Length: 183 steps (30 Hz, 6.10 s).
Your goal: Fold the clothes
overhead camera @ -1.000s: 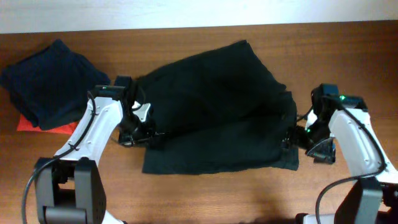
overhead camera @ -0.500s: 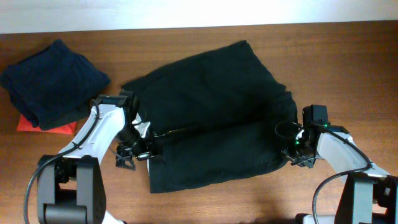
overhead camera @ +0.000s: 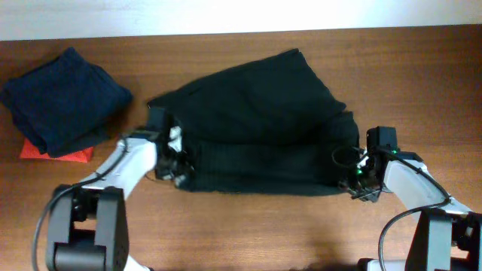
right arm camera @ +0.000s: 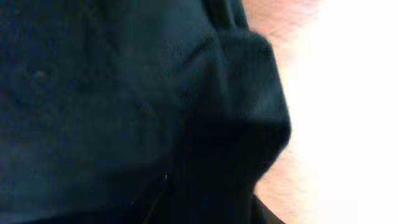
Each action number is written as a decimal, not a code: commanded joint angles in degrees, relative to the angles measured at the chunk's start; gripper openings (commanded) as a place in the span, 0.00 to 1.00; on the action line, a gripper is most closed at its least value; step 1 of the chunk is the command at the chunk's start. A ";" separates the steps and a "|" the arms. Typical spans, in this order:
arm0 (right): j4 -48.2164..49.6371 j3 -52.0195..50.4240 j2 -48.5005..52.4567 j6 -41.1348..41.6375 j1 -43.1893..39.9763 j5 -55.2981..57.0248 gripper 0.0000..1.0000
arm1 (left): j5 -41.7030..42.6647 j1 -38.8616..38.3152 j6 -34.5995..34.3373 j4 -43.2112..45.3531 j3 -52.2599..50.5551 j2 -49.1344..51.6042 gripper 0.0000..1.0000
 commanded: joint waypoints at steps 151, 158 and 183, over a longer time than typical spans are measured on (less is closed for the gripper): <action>-5.55 25.51 4.94 -12.09 1.33 2.34 0.64 | 2.45 5.16 -8.24 26.43 -3.69 -11.82 0.82; -8.98 25.40 5.11 -12.39 1.33 1.64 0.65 | 2.51 2.51 -7.45 38.95 -3.69 0.52 0.77; 2.56 25.40 22.18 -15.21 1.33 -3.69 0.47 | -5.90 10.95 -13.03 -8.26 -1.75 -8.44 0.01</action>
